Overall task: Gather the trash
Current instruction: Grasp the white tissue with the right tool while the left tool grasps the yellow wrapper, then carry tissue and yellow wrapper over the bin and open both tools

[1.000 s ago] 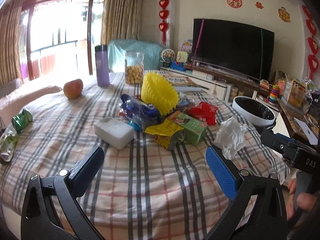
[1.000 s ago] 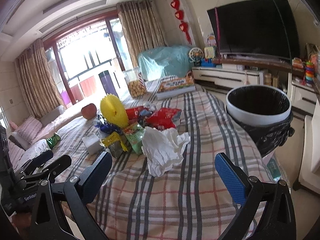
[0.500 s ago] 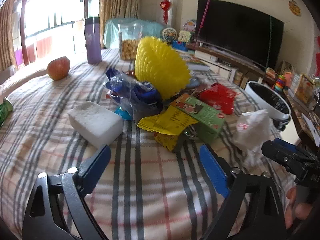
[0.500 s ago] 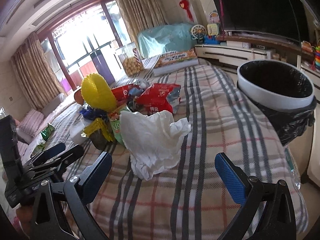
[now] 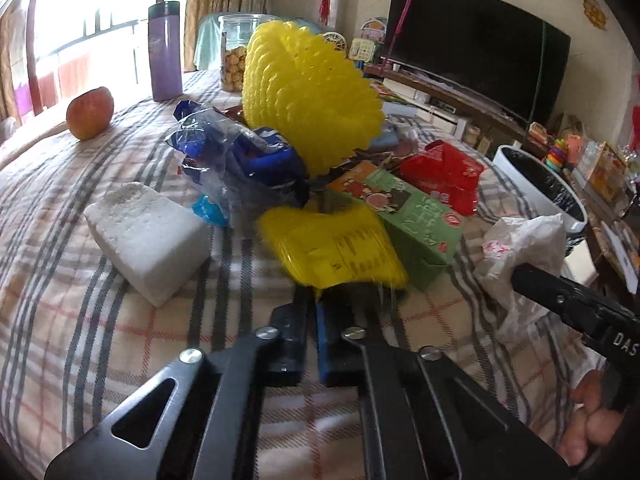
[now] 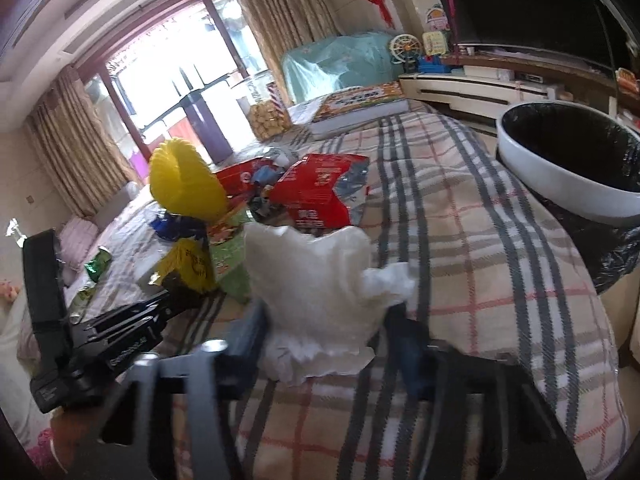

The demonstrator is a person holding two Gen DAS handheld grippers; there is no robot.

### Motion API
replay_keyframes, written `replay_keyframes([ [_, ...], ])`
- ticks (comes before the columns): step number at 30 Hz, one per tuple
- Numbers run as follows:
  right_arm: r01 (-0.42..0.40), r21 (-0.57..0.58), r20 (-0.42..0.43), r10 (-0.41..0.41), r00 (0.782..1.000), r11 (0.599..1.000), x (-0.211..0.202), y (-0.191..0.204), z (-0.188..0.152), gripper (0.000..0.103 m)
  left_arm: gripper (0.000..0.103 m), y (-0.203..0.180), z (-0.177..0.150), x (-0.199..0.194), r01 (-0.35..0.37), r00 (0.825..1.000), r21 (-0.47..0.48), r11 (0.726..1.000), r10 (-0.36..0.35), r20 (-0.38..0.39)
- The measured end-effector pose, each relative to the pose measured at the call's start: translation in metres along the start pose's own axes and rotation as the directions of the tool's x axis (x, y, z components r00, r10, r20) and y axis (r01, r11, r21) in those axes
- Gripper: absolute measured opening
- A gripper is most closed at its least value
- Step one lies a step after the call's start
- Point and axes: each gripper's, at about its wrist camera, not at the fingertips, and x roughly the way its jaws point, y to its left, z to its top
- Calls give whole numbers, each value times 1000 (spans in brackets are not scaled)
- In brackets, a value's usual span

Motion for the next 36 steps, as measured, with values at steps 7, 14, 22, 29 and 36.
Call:
replay_keyframes([
  [7, -10, -7, 29, 10, 1000, 1000, -18, -2, 2, 42, 2, -14, 1, -19, 53, 998, 5, 999, -54, 19],
  [14, 15, 31, 65, -17, 998, 999, -39, -23, 10, 42, 2, -50, 12, -29, 121, 992, 60, 991, -123, 34],
  [22, 49, 82, 102, -58, 993, 995, -63, -53, 16, 42, 2, -94, 24, -26, 184, 982, 142, 973, -189, 26],
  [29, 85, 124, 122, -101, 987, 989, -79, -80, 26, 42, 2, -130, 39, -14, 227, 973, 185, 956, -233, 6],
  [36, 122, 154, 139, -143, 980, 980, -90, -105, 38, 42, 2, -156, 55, 2, 254, 966, 211, 944, -259, -5],
])
